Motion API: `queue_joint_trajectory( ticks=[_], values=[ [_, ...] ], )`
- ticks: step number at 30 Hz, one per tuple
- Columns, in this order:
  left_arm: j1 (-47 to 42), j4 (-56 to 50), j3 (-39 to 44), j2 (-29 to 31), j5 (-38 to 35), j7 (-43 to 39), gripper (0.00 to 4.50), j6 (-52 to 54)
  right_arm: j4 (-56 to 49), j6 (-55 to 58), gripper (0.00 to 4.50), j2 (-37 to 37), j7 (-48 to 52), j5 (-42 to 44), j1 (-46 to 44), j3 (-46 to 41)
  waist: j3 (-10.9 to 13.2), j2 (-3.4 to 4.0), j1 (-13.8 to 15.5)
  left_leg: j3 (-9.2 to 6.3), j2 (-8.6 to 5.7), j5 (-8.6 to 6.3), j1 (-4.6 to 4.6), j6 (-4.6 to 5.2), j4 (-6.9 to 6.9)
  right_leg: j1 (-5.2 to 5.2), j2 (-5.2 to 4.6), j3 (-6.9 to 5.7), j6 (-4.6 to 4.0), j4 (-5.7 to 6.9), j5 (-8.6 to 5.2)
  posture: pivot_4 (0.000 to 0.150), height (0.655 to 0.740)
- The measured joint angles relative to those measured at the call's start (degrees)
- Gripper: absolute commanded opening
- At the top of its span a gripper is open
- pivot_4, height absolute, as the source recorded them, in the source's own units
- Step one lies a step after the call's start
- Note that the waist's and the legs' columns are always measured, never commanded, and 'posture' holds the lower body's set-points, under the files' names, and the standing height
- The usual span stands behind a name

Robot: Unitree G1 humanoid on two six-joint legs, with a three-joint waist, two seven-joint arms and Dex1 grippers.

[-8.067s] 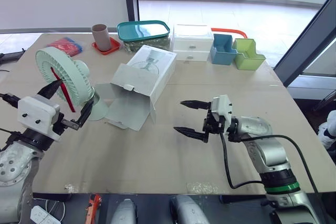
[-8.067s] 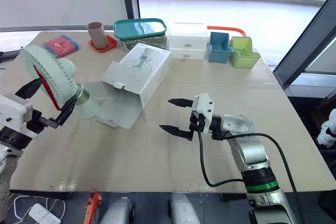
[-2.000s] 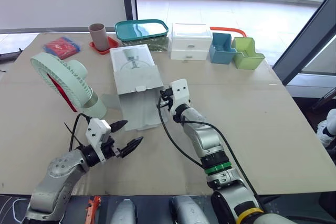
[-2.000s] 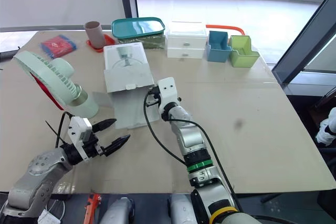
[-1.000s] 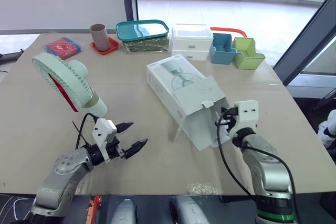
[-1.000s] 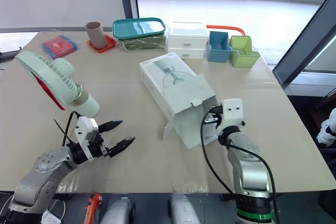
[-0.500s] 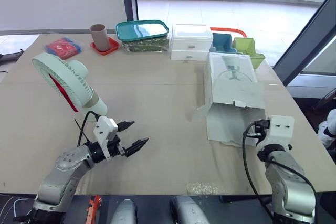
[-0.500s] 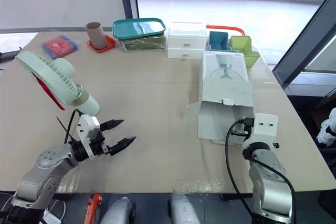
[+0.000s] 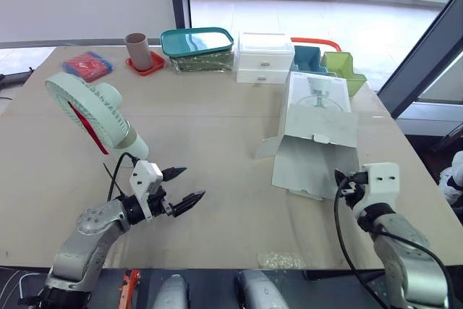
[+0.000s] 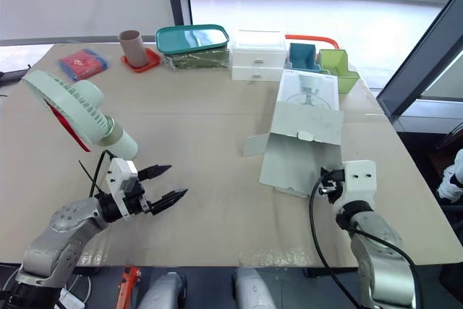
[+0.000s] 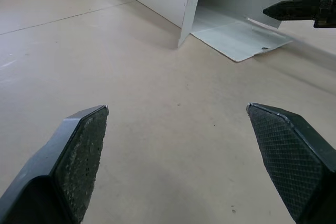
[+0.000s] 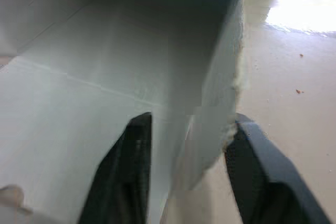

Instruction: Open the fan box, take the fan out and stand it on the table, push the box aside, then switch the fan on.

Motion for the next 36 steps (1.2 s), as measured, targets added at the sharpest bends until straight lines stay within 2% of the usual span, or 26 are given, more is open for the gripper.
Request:
queue_joint_trajectory(
  ticks=[1,2,3,4,6,12,15,23,28,36],
  values=[
    [0.0,0.1,0.0,0.1,0.0,-0.1,4.5,0.0,0.0,-0.2,3.06,-0.2,0.3,0.1,0.3,-0.2,0.0,0.0,0.0,0.0,0.0,0.0,0.0,0.0,0.0,0.0,0.0,0.0,0.02,0.0,-0.01,0.15,0.74],
    [-0.2,0.3,0.0,0.1,0.1,-0.4,4.5,-0.1,0.1,-1.9,3.58,-1.0,2.4,0.9,1.3,-1.2,0.0,0.0,0.0,0.0,0.01,0.0,0.01,0.0,0.01,0.0,0.01,0.0,0.05,0.0,-0.03,0.15,0.74],
    [-0.2,0.3,0.0,0.1,0.1,-0.5,4.5,-0.1,0.1,-2.7,3.84,-1.6,3.4,1.3,1.9,-1.6,0.0,0.01,0.0,0.02,0.0,0.0,0.02,0.0,0.01,0.01,0.0,0.01,0.07,0.0,-0.04,0.15,0.74],
    [-0.5,0.4,0.0,0.1,0.1,-0.7,4.5,-0.2,0.1,-4.2,4.44,-2.4,5.3,2.1,3.0,-2.4,0.0,0.01,0.0,0.03,0.02,0.0,0.07,0.0,0.01,0.04,0.02,0.02,0.06,0.0,-0.03,0.15,0.74],
    [-1.0,0.9,-0.1,0.1,0.1,-1.0,4.5,-0.3,0.4,-6.0,4.44,-3.0,7.5,3.0,4.1,-3.2,0.0,0.01,0.0,0.05,0.03,0.01,0.1,0.01,0.02,0.05,0.03,0.03,0.05,0.01,-0.02,0.15,0.74],
    [-2.7,4.4,-0.2,0.4,1.2,-3.3,4.5,-2.1,1.5,-15.9,4.44,-9.3,29.0,12.4,14.0,-5.8,0.0,0.03,0.1,0.04,-0.01,-0.01,0.09,0.05,0.03,0.11,0.01,0.02,0.13,-0.01,-0.09,0.15,0.74],
    [-3.3,4.8,-0.5,0.4,1.3,-4.3,4.5,-2.5,0.0,-17.8,4.44,-11.0,34.7,15.1,13.9,-4.2,0.0,0.02,-0.1,0.08,0.05,-0.01,0.18,0.04,0.05,0.14,0.04,0.04,0.06,-0.01,-0.01,0.15,0.74],
    [-3.8,5.2,-1.3,0.1,1.6,-4.7,4.5,-2.7,-1.5,-21.9,4.44,-11.4,38.9,13.6,4.0,9.4,0.0,0.02,0.2,0.05,0.02,0.02,0.17,0.05,0.09,0.17,0.03,0.03,0.12,0.0,0.01,0.15,0.74],
    [-3.1,4.6,-1.3,-1.3,1.7,-2.9,4.5,-2.7,4.2,-24.6,4.44,-10.8,39.9,11.5,-3.4,14.5,0.0,-0.01,0.3,0.03,0.0,0.02,0.15,0.04,0.09,0.16,0.0,0.02,-0.01,-0.02,0.09,0.15,0.74],
    [-0.4,2.7,-1.0,-2.2,3.3,0.7,4.5,-4.7,10.3,-25.7,4.44,-10.1,39.8,11.1,-9.3,16.5,0.0,-0.01,0.3,0.0,0.0,0.02,0.15,0.04,0.09,0.16,0.0,0.01,-0.04,-0.01,0.1,0.15,0.74]
  ],
)
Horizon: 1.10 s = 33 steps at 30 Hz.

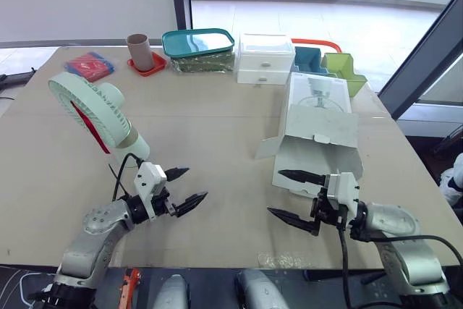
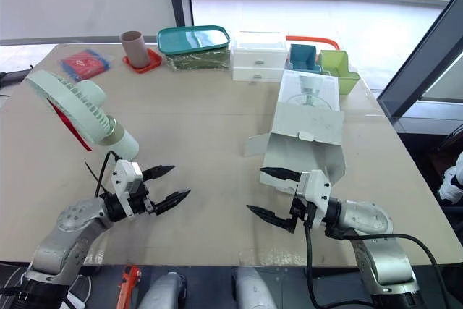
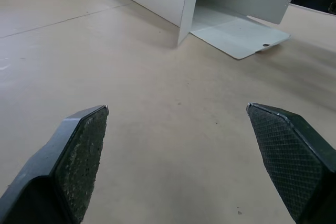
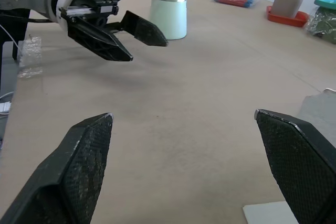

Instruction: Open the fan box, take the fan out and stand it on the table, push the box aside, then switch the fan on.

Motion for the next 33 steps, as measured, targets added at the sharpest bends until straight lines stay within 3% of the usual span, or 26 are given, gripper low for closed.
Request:
queue_joint_trajectory(
  ticks=[6,13,21,33],
  values=[
    [4.6,-5.1,2.6,-2.0,2.5,5.9,4.5,-3.8,1.3,-1.3,4.44,0.0,0.0,-0.9,-0.7,1.1,0.0,0.0,-0.1,0.0,0.01,-0.01,0.0,0.01,0.0,0.0,0.0,0.02,-0.2,0.0,0.12,0.15,0.74],
    [17.9,-17.8,7.9,-7.3,9.9,18.9,4.5,-8.0,2.5,-1.9,4.44,0.0,1.6,-1.4,-2.4,3.1,0.0,-0.02,0.1,0.05,0.01,-0.01,0.02,0.0,0.08,0.03,-0.02,0.06,0.07,0.0,0.01,0.15,0.74],
    [27.5,-28.3,8.2,-11.6,17.1,29.2,4.5,-5.8,3.3,-2.3,4.44,-0.6,2.9,-1.9,-3.0,4.3,0.0,-0.01,-0.3,0.39,0.0,-0.19,0.07,0.18,0.09,0.04,-0.04,0.36,0.07,-0.15,0.03,0.15,0.74],
    [25.4,-37.0,8.4,-16.0,21.9,40.2,4.5,2.3,5.4,-2.6,4.44,-1.1,3.9,-2.5,-4.7,5.0,0.0,0.07,-0.4,0.84,-0.15,-0.84,-0.15,0.68,0.14,0.03,-0.29,0.72,0.28,-0.8,0.16,0.15,0.74]
  ],
)
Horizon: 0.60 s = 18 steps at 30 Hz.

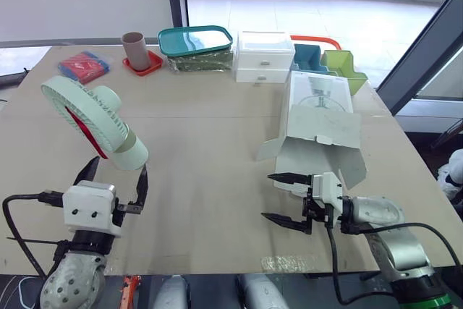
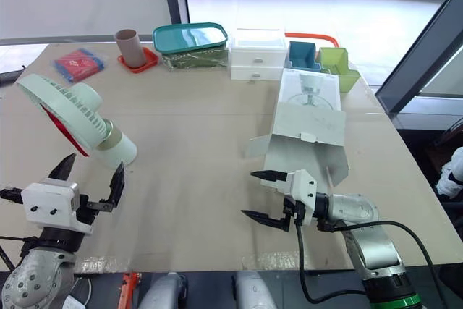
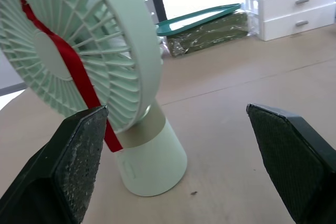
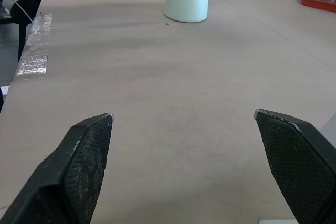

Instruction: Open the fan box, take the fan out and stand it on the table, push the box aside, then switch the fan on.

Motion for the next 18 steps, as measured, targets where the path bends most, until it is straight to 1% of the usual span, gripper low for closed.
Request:
queue_joint_trajectory(
  ticks=[3,4,12,18],
  values=[
    [-1.9,-0.7,0.3,-3.5,-0.2,2.7,4.5,2.8,0.3,0.0,4.44,0.0,0.0,0.0,-0.1,0.3,0.0,-0.01,0.0,-0.02,-0.01,-0.01,-0.03,0.01,0.13,0.02,0.01,-0.01,0.05,0.01,0.03,0.15,0.74],
    [-2.3,-0.8,0.4,-3.7,-0.4,2.9,4.5,3.3,0.3,0.0,4.44,0.0,0.1,-0.1,-0.1,0.3,0.0,-0.01,0.0,-0.02,0.0,-0.01,-0.03,0.01,0.18,0.03,0.03,-0.01,0.06,0.04,0.04,0.15,0.74],
    [-9.1,-0.9,1.8,-3.8,-0.4,4.2,4.5,8.1,2.0,0.0,4.44,0.0,0.2,-0.3,-2.0,0.5,0.0,-0.01,0.0,-0.13,0.1,0.04,0.02,-0.03,0.78,0.33,0.22,-0.06,0.15,0.09,0.39,0.15,0.74],
    [-13.0,0.5,1.6,-3.7,0.0,4.8,4.5,10.3,2.1,0.0,4.44,0.0,0.2,-0.7,-2.2,0.5,0.0,-0.01,0.1,-0.15,0.12,0.08,0.07,-0.05,0.8,0.37,0.26,-0.06,0.16,0.1,0.45,0.15,0.74]
  ],
)
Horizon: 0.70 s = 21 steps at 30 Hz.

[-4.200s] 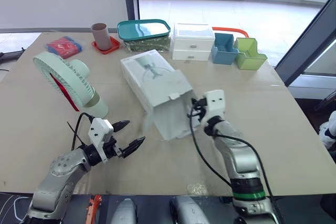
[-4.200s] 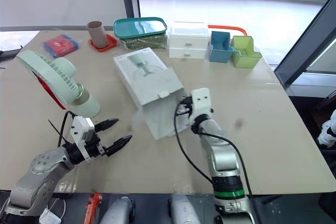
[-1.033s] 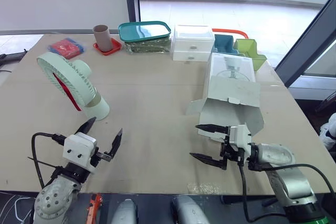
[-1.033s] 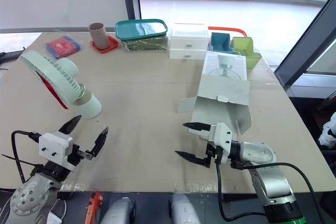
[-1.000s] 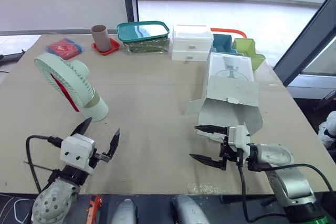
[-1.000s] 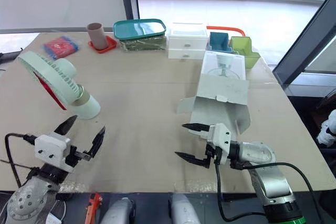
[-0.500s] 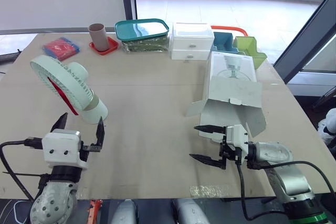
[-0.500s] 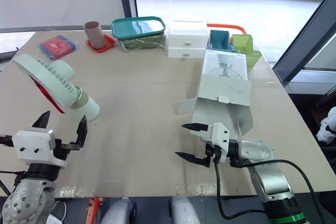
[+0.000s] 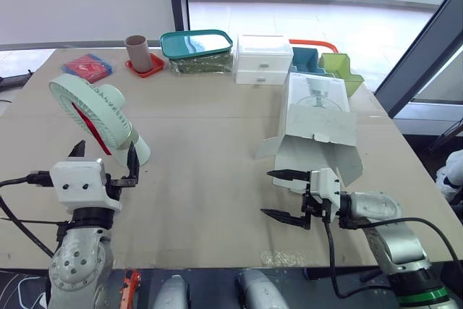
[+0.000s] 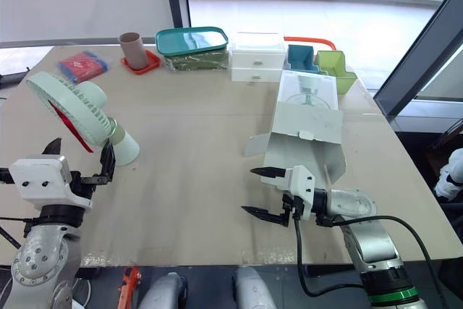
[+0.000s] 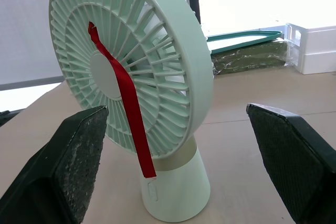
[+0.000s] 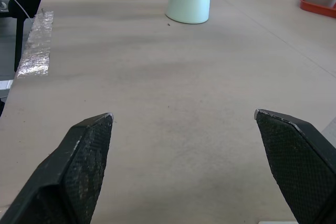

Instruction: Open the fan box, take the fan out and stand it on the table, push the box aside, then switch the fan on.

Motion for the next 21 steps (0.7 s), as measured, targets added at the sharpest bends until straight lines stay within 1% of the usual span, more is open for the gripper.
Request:
queue_joint_trajectory(
  ticks=[1,5,12,21],
  values=[
    [-2.3,0.8,0.0,0.0,0.0,0.1,4.5,0.8,0.0,0.0,4.44,0.0,-0.1,-0.1,0.0,0.0,0.0,0.0,0.1,-0.01,0.0,0.0,-0.01,0.0,0.0,0.0,0.0,0.0,0.0,0.0,0.0,0.15,0.74],
    [-6.8,2.7,0.9,-0.5,0.2,2.0,4.5,3.1,0.0,0.0,4.44,0.2,-0.2,-0.4,0.0,0.0,0.0,0.0,0.1,0.0,0.0,0.0,-0.02,0.0,0.0,0.0,-0.01,0.01,0.02,0.0,0.01,0.15,0.74],
    [-9.3,4.8,1.1,-0.5,0.8,3.1,4.5,4.0,0.0,0.0,4.44,0.3,-0.3,-0.5,0.3,0.0,0.0,0.0,0.2,-0.03,-0.01,0.0,-0.04,0.0,0.0,0.0,-0.02,0.0,0.02,0.0,0.01,0.15,0.74],
    [-13.5,7.1,3.3,-2.1,1.2,6.9,4.5,5.9,0.0,0.0,4.44,0.3,-0.2,-0.6,0.3,0.0,0.0,-0.01,0.2,-0.04,-0.01,0.0,-0.04,0.0,0.0,0.0,-0.02,-0.01,0.02,0.0,0.03,0.15,0.74]
  ],
)
